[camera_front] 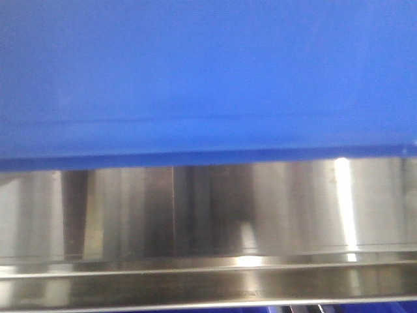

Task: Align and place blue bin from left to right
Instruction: 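Lower the blue bin with both grippers onto the shelf rail, then push the blue bin farther onto the shelf and open both grippers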

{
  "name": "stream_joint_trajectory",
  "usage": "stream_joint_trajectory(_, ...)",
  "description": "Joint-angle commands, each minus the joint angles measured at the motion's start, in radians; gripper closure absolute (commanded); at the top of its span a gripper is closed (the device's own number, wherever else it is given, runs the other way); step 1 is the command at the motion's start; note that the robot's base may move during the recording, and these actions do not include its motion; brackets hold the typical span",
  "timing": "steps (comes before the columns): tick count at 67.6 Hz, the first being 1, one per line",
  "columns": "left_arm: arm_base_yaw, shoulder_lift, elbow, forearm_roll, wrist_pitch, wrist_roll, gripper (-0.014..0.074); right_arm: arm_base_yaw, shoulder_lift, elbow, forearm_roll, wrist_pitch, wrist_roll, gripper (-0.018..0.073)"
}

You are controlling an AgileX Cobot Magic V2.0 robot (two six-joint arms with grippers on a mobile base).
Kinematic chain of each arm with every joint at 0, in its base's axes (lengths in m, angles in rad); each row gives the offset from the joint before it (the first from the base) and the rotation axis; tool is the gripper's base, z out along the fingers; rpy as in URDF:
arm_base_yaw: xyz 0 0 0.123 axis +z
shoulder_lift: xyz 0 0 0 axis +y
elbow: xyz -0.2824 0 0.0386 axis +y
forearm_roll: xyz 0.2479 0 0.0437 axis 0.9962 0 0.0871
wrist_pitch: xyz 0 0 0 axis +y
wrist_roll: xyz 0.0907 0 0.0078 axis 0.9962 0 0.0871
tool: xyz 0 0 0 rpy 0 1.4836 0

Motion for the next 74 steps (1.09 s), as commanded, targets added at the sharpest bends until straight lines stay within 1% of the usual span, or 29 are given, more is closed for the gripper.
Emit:
stream_joint_trajectory(1,-0.019,-0.006,-0.013,-0.006,-0.134,-0.003,0.0707,0.012,-0.006,-0.012,-0.014,-0.184,0.005,0.064)
stream_joint_trajectory(17,-0.016,-0.006,-0.017,-0.019,-0.136,-0.003,0.0707,0.012,-0.004,-0.012,-0.014,-0.18,0.005,0.064)
stream_joint_trajectory(22,0.014,-0.006,-0.033,-0.066,-0.132,-0.003,0.0707,0.008,0.001,-0.012,-0.014,-0.179,-0.013,0.064)
stream_joint_trajectory(25,0.052,-0.006,-0.043,-0.119,-0.132,0.01,0.0707,0.003,0.008,-0.012,-0.014,-0.187,-0.019,0.064)
stream_joint_trajectory(33,0.155,-0.006,-0.056,-0.231,-0.186,0.119,0.0707,-0.013,0.033,-0.017,-0.006,-0.207,-0.019,0.064)
stream_joint_trajectory(36,0.195,-0.006,-0.056,-0.286,-0.214,0.168,0.0707,-0.024,0.047,-0.026,0.008,-0.196,-0.019,0.064)
stream_joint_trajectory(41,0.265,-0.002,-0.056,-0.389,-0.249,0.259,0.0707,-0.059,0.078,-0.055,0.064,-0.17,-0.019,0.064)
stream_joint_trajectory(42,0.272,0.0,-0.056,-0.4,-0.251,0.267,0.0707,-0.068,0.085,-0.066,0.08,-0.165,-0.019,0.064)
stream_joint_trajectory(44,0.307,0.003,-0.058,-0.451,-0.259,0.309,0.0707,-0.087,0.098,-0.076,0.108,-0.165,-0.022,0.064)
stream_joint_trajectory(50,0.388,0.017,-0.065,-0.552,-0.271,0.378,0.0707,-0.142,0.14,-0.113,0.179,-0.182,-0.096,0.064)
stream_joint_trajectory(54,0.44,0.032,-0.071,-0.621,-0.291,0.442,0.0707,-0.17,0.169,-0.14,0.201,-0.179,-0.128,0.064)
stream_joint_trajectory(64,0.532,0.083,-0.075,-0.741,-0.304,0.541,0.0707,-0.233,0.239,-0.198,0.29,-0.177,-0.24,0.064)
stream_joint_trajectory(69,0.558,0.107,-0.075,-0.78,-0.316,0.572,0.0707,-0.255,0.27,-0.226,0.344,-0.175,-0.303,0.064)
stream_joint_trajectory(74,0.567,0.128,-0.075,-0.789,-0.337,0.586,0.0707,-0.269,0.295,-0.239,0.361,-0.175,-0.334,0.064)
